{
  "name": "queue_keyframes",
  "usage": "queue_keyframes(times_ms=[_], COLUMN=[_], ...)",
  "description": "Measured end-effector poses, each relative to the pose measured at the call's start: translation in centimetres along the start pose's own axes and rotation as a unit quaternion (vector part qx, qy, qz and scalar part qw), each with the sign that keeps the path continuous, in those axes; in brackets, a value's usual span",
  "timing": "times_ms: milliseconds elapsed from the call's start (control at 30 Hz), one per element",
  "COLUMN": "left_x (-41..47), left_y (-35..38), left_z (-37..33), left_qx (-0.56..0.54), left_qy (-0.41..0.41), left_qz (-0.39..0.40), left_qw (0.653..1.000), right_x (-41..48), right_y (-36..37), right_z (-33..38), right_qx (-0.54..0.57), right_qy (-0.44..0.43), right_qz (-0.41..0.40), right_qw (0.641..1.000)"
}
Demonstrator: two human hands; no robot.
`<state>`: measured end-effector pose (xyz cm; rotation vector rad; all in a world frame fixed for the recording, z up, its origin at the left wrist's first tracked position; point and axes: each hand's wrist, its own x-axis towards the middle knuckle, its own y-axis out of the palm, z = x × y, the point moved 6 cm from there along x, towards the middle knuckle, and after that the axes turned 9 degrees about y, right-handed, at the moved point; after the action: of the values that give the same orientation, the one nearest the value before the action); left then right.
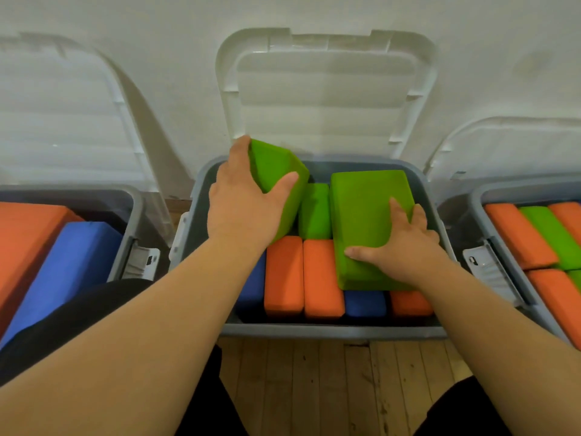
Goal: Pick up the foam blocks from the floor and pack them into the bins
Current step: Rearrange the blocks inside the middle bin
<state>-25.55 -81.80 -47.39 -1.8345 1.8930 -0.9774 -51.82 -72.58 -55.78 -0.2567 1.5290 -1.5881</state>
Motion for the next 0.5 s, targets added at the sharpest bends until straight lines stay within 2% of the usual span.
queue_keyframes(times_ms=[100, 200, 367, 500], left_x=[0.0, 1.0, 3.8, 5.3], left_y=[0.9, 1.5, 3.6, 6.0], left_z=[0.7, 0.8, -0.7, -0.7], left_qx=[0.083, 0.096, 0.142, 0.143], left_qy=[-0.018, -0.014, 0.013, 0.02], left_qz=[0.118, 0.198, 0.216, 0.202], left_qw=[0.989, 0.975, 0.966, 0.969], right_x=[0.0, -0.1, -0.5, -0.1], right_y=[0.1, 0.1, -0.8, -1.7], right_z=[-0.1, -0.1, 0.6, 0.3], right_qx=[-0.001, -0.001, 0.017, 0.077], right_qy=[0.0, -0.003, -0.035, -0.043], right_qz=[0.001, 0.004, -0.038, -0.057], right_qw=[1.0, 1.0, 0.999, 0.994])
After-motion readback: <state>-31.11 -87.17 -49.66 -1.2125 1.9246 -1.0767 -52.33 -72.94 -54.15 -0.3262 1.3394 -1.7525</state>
